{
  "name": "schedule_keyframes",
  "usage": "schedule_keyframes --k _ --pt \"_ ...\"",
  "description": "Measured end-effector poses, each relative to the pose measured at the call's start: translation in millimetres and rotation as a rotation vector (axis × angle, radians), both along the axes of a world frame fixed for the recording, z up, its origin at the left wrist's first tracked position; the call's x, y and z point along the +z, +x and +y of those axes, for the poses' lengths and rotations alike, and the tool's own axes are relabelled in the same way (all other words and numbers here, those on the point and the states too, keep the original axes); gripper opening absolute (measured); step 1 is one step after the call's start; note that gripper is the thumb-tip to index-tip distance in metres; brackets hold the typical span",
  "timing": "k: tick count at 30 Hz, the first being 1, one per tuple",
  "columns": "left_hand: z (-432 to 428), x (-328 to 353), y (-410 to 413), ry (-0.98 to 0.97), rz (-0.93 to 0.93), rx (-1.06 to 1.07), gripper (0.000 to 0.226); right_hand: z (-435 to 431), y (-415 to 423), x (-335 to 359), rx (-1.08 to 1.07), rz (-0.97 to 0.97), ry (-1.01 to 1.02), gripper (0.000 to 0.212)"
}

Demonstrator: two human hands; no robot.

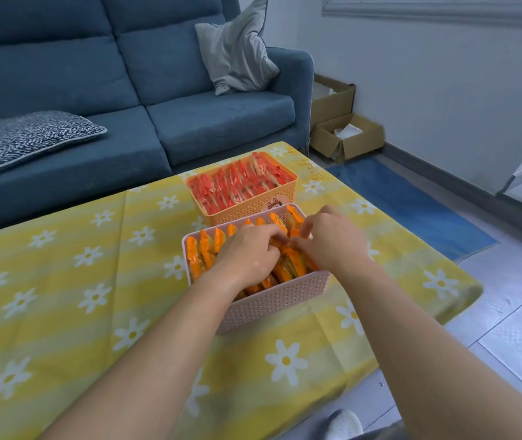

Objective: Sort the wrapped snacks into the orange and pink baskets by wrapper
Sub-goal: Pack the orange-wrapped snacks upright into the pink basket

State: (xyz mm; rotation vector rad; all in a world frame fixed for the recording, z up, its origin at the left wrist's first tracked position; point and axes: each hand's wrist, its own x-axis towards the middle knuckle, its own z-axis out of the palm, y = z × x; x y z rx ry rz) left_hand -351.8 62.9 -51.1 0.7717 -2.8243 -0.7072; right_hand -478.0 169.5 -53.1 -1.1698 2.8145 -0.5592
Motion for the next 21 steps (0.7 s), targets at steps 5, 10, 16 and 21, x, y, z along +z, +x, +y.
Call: schedule_keyframes --k 5,10,16,21 --pt "-6 -2 27 -0.099 0.269 0.230 0.025 -2 -2 2 -0.064 -0.035 -0.130 0.035" --pt "-22 -12 72 0.012 0.211 0.724 0.039 2 -1 4 -0.158 -0.353 -0.056 0.043" --pt "-25 -22 95 0.741 0.247 0.775 0.028 8 13 12 -0.154 -0.559 -0.098 0.039" --pt "-21 -8 113 0.712 0.279 0.800 0.020 9 29 22 -0.122 -0.494 -0.151 0.029"
